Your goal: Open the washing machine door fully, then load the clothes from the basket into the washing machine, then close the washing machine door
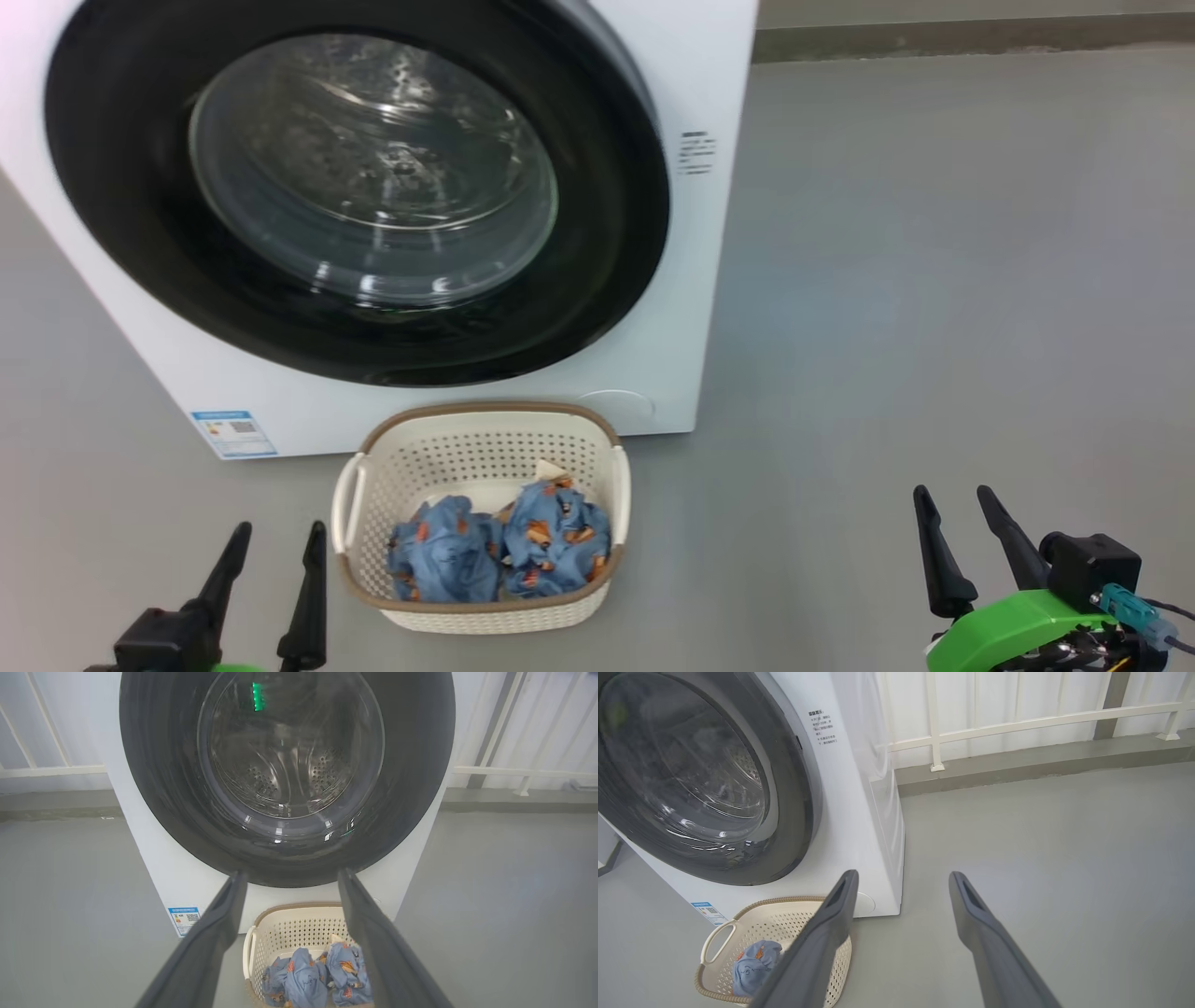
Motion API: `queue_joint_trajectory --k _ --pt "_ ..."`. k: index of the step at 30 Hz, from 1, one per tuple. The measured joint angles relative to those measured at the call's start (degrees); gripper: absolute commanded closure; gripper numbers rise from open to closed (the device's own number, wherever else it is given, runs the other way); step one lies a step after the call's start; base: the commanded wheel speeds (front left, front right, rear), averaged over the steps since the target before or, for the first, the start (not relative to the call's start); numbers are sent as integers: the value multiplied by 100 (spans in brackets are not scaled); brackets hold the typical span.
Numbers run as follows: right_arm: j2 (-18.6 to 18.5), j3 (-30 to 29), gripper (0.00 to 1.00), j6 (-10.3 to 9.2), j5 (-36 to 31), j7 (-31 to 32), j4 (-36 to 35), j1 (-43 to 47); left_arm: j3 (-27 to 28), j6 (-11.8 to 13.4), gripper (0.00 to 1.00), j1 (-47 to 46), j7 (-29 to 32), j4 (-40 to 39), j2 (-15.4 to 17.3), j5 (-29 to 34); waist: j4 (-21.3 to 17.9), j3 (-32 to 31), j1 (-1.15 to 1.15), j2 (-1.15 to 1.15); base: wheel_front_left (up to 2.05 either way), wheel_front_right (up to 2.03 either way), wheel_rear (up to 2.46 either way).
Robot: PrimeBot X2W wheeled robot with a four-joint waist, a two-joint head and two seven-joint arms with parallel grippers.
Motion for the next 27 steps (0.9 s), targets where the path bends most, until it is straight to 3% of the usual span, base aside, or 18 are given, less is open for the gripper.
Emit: queue_joint_trajectory --k 9,18,19,20,21,22,27 --pt "-1 -18 0 0 -1 0 -3 0 -107 -1 0 1 0 -112 33 -105 19 16 0 0 73 73 -146" --pt "9 19 0 0 5 0 5 -1 -179 -1 0 1 0 -75 43 -154 66 26 0 0 12 12 -25" --pt "11 51 15 0 23 0 11 -2 -189 0 0 1 0 -74 43 -163 73 33 0 0 0 0 0" --pt "11 94 60 0 58 0 18 -4 -202 -1 0 1 0 -68 42 -164 79 40 0 0 0 0 0" --pt "12 127 91 0 97 0 24 -12 -216 -1 0 1 -1 -64 38 -166 83 47 0 0 0 0 0" --pt "14 151 100 0 144 0 27 -30 -232 -1 0 1 -1 -63 35 -177 86 56 0 0 0 0 0" --pt "20 214 100 0 594 0 -7 -450 -287 -1 0 0 -1 -60 -11 -224 107 136 0 0 0 0 0"
